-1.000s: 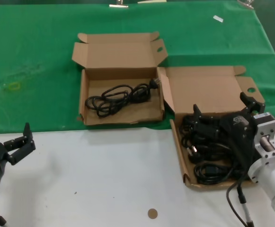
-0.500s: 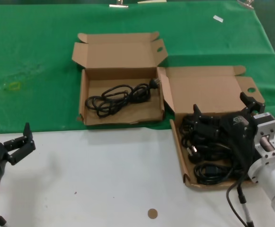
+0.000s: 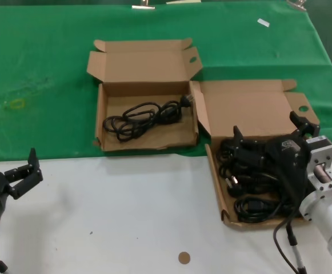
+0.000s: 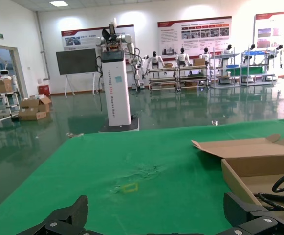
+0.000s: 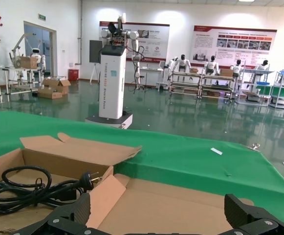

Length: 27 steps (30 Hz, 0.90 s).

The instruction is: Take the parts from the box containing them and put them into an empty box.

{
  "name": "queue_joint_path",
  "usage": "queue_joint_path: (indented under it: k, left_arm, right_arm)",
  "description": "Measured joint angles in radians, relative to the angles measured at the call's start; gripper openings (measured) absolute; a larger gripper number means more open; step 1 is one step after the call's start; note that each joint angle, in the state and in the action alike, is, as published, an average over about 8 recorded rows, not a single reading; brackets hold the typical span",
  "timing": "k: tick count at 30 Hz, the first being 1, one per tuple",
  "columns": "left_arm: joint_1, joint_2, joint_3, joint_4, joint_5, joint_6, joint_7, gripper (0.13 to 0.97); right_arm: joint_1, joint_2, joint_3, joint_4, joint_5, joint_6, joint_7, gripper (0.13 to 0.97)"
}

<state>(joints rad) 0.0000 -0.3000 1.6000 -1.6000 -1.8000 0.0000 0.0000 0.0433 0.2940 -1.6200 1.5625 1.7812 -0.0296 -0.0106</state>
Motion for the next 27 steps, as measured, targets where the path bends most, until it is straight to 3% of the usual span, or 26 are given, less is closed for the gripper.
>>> queue_joint_path:
  k: [27]
  left_arm:
    - [0.000,0.000,0.000,0.000,0.000,0.000,0.000,0.966]
  right_arm:
    - [0.000,0.000,0.000,0.000,0.000,0.000,0.000,0.966]
